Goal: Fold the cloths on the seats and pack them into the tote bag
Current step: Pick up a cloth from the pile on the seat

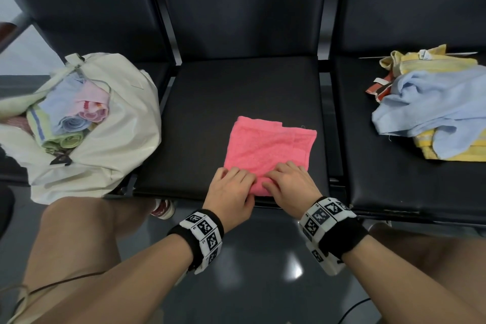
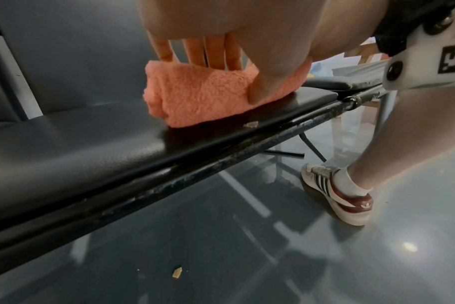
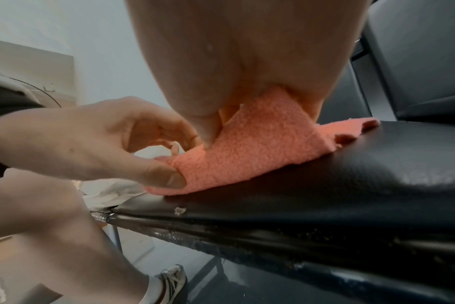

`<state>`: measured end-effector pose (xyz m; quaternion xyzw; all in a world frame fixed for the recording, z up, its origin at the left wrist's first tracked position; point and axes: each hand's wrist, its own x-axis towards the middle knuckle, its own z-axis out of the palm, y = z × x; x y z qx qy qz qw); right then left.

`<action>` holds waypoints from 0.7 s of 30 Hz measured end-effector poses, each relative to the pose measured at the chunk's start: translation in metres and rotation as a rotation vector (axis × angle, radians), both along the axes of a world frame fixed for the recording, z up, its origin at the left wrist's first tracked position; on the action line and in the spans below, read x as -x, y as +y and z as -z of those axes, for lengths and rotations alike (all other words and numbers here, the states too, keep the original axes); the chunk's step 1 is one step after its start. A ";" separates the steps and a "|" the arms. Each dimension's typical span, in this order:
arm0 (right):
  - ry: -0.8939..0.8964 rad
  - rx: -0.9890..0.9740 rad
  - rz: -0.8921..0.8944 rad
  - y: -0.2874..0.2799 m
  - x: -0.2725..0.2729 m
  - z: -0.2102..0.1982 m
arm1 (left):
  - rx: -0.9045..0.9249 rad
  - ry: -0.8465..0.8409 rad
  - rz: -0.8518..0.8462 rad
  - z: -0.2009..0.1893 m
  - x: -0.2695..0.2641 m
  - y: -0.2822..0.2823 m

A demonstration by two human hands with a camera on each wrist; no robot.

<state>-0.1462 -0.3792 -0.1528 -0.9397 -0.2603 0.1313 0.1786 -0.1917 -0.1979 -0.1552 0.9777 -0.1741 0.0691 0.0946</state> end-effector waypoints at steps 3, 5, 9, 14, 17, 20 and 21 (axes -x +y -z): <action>-0.051 -0.091 0.029 -0.001 0.003 0.001 | -0.032 0.033 -0.012 -0.003 -0.005 0.000; -0.112 -0.178 0.051 -0.001 0.005 0.000 | -0.065 0.061 -0.035 -0.004 -0.007 -0.001; -0.105 -0.184 0.002 -0.004 0.007 -0.001 | -0.101 0.154 -0.060 -0.006 -0.012 -0.003; -0.135 -0.177 0.027 -0.003 0.006 0.002 | -0.051 0.204 -0.086 -0.008 -0.014 -0.005; -0.119 -0.103 0.021 -0.003 0.002 0.000 | 0.052 0.150 -0.082 -0.008 -0.010 -0.002; -0.126 -0.081 0.030 -0.002 0.000 -0.001 | 0.122 -0.005 -0.079 -0.003 -0.004 0.003; -0.119 -0.074 0.036 -0.001 0.000 0.000 | 0.116 -0.018 -0.069 -0.001 -0.001 0.005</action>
